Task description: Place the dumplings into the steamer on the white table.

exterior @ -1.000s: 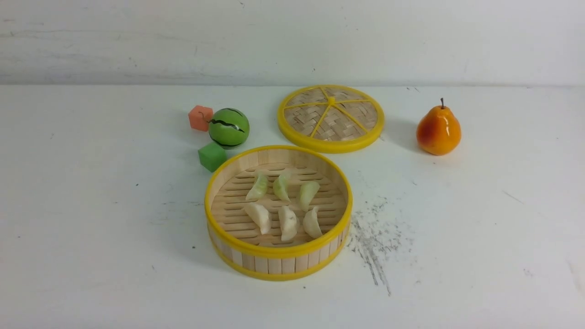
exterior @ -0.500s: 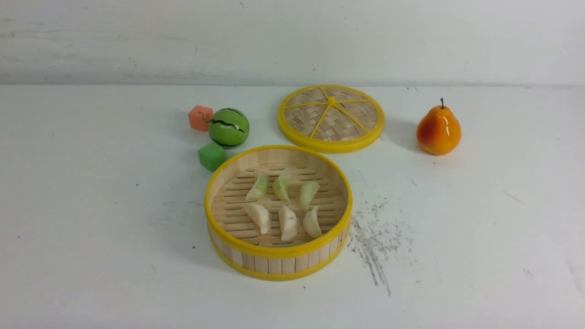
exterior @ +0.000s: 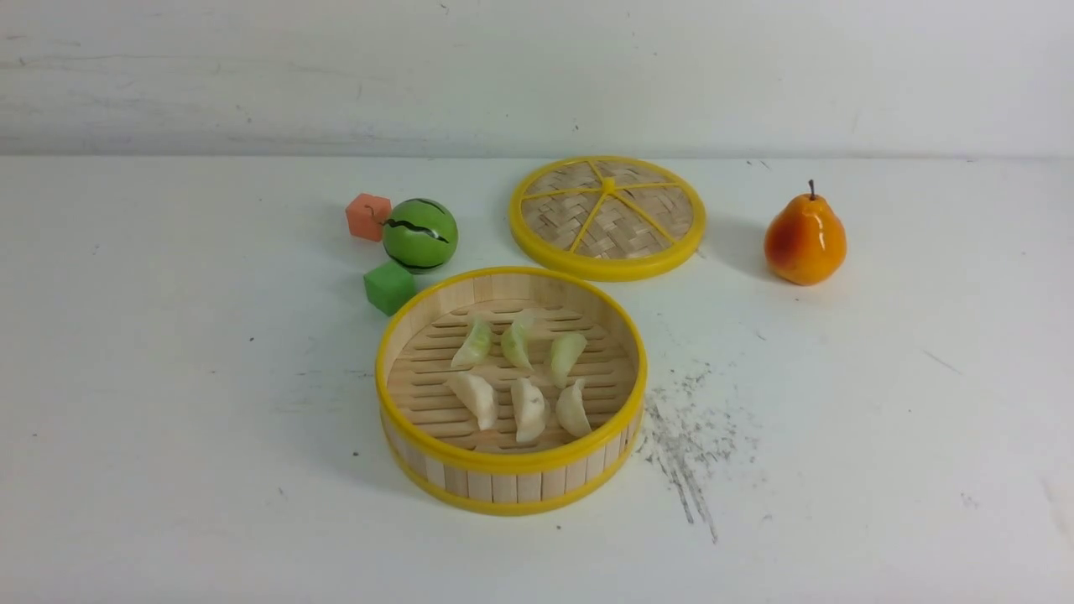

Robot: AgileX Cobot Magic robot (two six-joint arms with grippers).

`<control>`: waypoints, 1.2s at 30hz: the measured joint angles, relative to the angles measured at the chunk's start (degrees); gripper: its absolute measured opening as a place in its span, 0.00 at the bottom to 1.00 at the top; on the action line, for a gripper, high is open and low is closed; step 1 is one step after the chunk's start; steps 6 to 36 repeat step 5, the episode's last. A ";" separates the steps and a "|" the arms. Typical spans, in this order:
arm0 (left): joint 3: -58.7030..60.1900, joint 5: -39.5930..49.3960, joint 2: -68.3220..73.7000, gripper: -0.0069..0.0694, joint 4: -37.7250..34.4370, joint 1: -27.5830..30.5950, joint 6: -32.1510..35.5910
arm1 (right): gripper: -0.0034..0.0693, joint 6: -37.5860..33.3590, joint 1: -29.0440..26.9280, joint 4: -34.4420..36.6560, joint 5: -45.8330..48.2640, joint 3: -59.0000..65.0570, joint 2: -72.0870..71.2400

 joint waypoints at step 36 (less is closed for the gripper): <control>0.00 0.00 0.00 0.11 0.00 0.00 0.00 | 0.25 0.00 0.00 0.00 0.00 0.00 0.00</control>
